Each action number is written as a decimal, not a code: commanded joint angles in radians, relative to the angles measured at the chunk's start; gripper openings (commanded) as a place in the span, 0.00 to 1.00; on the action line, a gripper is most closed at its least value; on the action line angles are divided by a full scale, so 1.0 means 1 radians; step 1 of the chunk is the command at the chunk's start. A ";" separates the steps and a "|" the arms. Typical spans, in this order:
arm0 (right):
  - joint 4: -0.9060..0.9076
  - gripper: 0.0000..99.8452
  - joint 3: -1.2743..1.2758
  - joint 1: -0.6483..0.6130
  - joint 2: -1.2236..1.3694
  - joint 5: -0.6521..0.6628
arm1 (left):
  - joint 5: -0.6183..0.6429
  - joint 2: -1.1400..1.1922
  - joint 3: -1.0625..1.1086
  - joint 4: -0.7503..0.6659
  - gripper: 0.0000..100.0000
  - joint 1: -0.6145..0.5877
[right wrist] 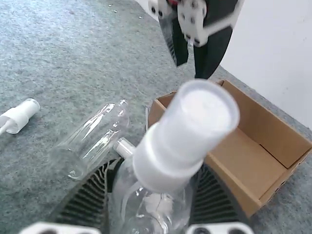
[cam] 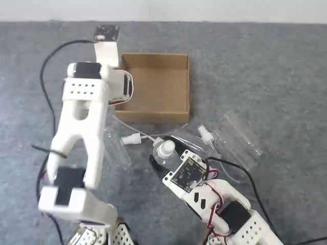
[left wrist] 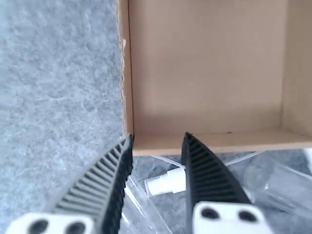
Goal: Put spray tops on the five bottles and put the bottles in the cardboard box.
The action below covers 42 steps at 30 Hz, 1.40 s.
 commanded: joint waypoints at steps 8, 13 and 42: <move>-0.005 0.01 0.018 0.077 -0.016 0.005 | 0.026 -0.311 0.271 -0.157 0.16 -0.158; -0.005 0.01 0.018 0.079 -0.016 0.005 | 0.025 -0.391 0.383 -0.166 0.16 -0.235; 0.117 0.01 -0.315 0.139 -0.004 0.009 | 0.075 -0.548 1.041 -0.779 0.16 -0.258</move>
